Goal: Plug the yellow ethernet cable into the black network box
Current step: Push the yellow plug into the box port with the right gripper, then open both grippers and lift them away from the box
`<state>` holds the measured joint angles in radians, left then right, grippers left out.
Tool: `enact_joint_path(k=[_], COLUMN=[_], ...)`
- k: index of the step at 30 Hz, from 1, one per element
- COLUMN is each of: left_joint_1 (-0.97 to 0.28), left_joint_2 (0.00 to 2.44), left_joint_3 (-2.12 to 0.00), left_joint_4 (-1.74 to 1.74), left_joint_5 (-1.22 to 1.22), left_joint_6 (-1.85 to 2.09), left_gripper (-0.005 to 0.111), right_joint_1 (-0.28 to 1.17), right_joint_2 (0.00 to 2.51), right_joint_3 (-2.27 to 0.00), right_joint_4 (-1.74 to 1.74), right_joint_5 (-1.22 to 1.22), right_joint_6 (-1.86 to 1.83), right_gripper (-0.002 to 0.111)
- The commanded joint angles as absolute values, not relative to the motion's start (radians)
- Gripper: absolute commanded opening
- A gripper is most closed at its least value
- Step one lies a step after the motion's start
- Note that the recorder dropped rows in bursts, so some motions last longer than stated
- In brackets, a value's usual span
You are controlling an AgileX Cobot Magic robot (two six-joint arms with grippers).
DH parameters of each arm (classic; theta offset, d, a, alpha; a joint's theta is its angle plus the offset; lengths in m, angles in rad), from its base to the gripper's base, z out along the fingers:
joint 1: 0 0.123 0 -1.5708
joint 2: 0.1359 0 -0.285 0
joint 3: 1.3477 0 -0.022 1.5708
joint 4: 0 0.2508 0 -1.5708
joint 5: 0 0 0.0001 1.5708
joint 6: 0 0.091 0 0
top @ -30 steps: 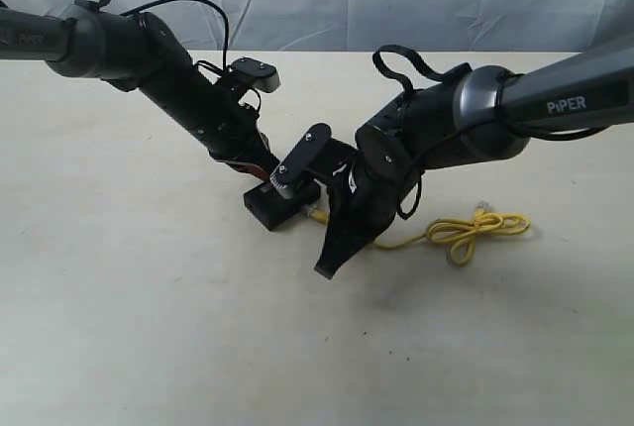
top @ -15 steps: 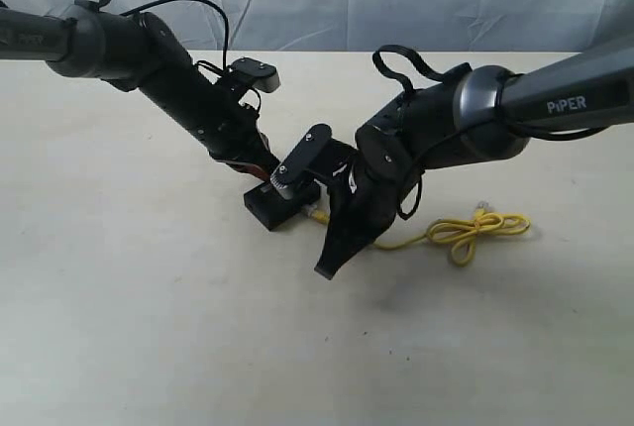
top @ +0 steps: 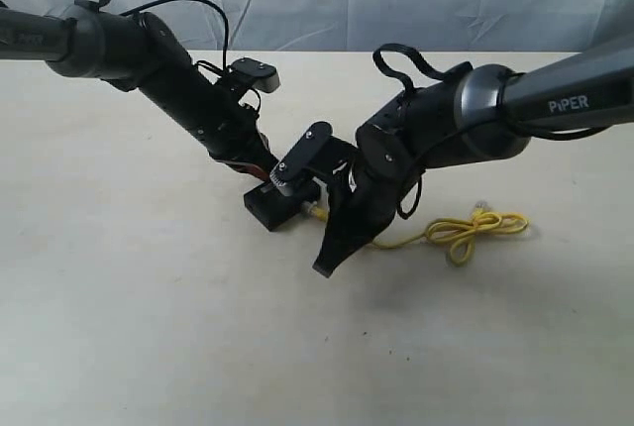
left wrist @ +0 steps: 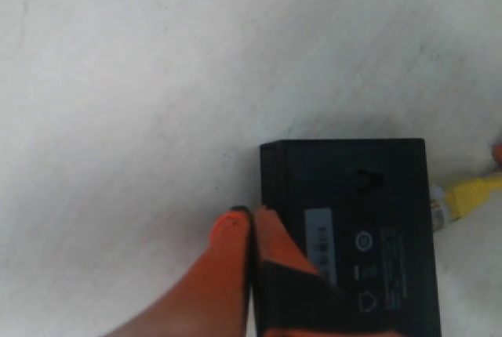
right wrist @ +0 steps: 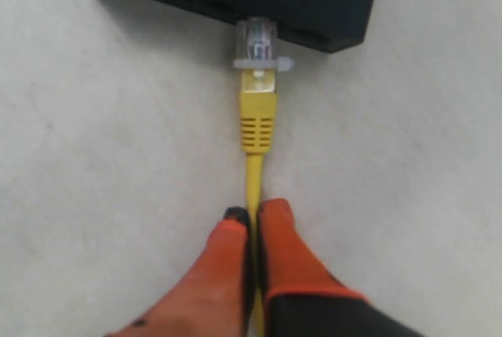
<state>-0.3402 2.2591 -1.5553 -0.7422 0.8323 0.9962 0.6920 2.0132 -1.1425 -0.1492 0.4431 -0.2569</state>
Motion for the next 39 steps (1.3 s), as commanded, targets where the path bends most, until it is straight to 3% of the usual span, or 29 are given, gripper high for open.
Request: enact_joint_path(k=[1,19,21,26,28,31,33,34,35,39], left_joint_1=[-0.341,-0.341,-0.341,-0.341,-0.341,-0.341,-0.341,-0.341,-0.341,-0.341], left_joint_2=[2.263,2.263,2.263,2.225,2.187,2.117,2.008,1.939,1.880,1.539], left_joint_3=[-1.561,-1.561,-1.561,-1.561,-1.561,-1.559,-1.514,-1.476,-1.439,-1.188], left_joint_4=[-0.746,-0.747,-0.747,-0.560,-0.404,-0.170,-0.019,0.000,-0.007,-0.011], left_joint_5=[0.855,0.884,0.884,0.749,0.729,0.750,0.754,0.758,0.754,0.611], left_joint_6=[0.998,1.013,0.996,0.711,0.554,0.320,0.196,0.182,0.179,0.086], left_gripper=[0.000,0.000,0.000,0.000,0.000,0.000,0.000,0.000,0.000,0.000], right_joint_1=[0.689,0.692,0.692,0.689,0.674,0.626,0.562,0.519,0.487,0.352], right_joint_2=[2.016,2.016,2.016,2.016,2.005,1.956,1.878,1.821,1.788,1.554], right_joint_3=[-1.142,-1.142,-1.142,-1.142,-1.142,-1.142,-1.142,-1.138,-1.131,-0.991], right_joint_4=[-0.167,-0.208,-0.183,-0.168,-0.153,-0.073,0.013,0.045,0.061,0.123], right_joint_5=[0.422,0.261,0.269,0.346,0.399,0.490,0.593,0.673,0.709,0.721], right_joint_6=[-0.171,-0.076,-0.076,-0.060,0.000,0.042,0.042,0.042,0.042,0.035], right_gripper=[-0.001,-0.001,0.006,0.049,0.056,0.050,0.030,0.011,-0.001,0.000])
